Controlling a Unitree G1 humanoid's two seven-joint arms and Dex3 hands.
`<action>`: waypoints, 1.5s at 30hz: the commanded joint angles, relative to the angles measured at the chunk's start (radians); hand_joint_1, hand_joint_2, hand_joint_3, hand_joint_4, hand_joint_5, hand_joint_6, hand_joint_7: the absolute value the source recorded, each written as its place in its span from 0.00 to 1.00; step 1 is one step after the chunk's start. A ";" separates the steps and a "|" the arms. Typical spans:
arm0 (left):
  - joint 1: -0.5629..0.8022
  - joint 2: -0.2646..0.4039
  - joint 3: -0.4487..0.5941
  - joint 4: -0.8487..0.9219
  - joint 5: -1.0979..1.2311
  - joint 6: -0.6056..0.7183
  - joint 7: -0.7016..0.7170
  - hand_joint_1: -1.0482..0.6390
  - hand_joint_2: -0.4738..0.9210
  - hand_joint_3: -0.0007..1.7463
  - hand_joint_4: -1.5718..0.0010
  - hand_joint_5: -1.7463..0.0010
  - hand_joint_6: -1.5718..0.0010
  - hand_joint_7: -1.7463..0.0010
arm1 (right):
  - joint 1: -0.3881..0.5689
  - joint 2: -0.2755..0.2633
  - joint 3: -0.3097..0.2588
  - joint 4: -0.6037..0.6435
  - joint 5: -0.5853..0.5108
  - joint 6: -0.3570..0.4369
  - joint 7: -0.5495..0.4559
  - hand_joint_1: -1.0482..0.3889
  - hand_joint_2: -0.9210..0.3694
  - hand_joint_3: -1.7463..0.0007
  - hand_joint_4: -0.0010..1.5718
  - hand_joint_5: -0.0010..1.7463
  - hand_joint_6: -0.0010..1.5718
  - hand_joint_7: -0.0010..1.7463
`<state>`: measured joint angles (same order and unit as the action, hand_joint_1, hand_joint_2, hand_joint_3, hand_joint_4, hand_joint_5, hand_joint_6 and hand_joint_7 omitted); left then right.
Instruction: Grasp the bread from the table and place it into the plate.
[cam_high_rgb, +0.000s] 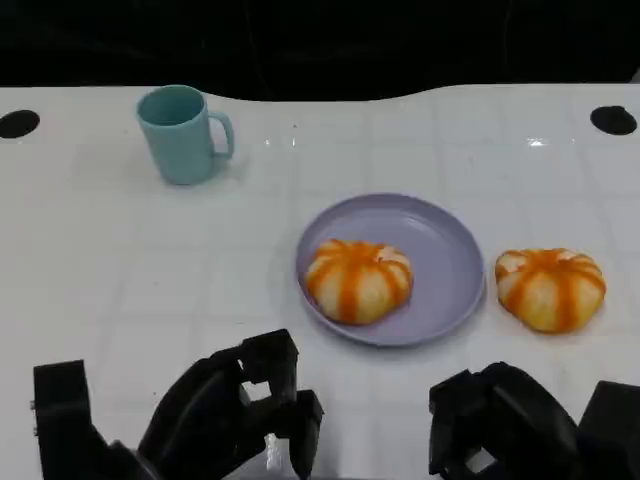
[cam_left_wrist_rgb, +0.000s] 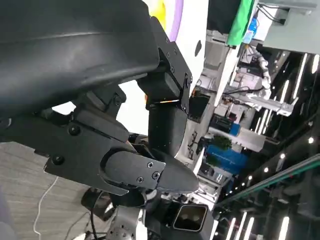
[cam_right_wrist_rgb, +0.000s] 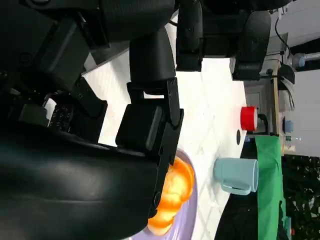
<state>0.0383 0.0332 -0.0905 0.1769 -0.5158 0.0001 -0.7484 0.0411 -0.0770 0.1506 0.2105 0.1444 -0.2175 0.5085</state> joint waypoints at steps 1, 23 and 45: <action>0.001 0.009 0.016 -0.008 0.003 0.012 -0.014 0.19 0.98 0.07 0.41 0.00 0.52 0.02 | -0.001 -0.011 -0.014 0.001 0.004 -0.009 -0.001 0.00 0.61 0.32 0.99 0.72 1.00 0.54; -0.012 0.010 0.043 0.003 0.018 0.008 -0.022 0.19 0.99 0.05 0.40 0.00 0.52 0.01 | -0.012 -0.009 -0.014 0.017 0.001 -0.019 -0.007 0.00 0.64 0.28 0.99 0.72 1.00 0.54; -0.006 0.013 0.047 -0.008 0.020 -0.008 -0.030 0.19 1.00 0.05 0.40 0.00 0.52 0.02 | -0.003 -0.006 -0.009 0.001 0.005 -0.009 -0.008 0.00 0.60 0.32 0.99 0.72 1.00 0.55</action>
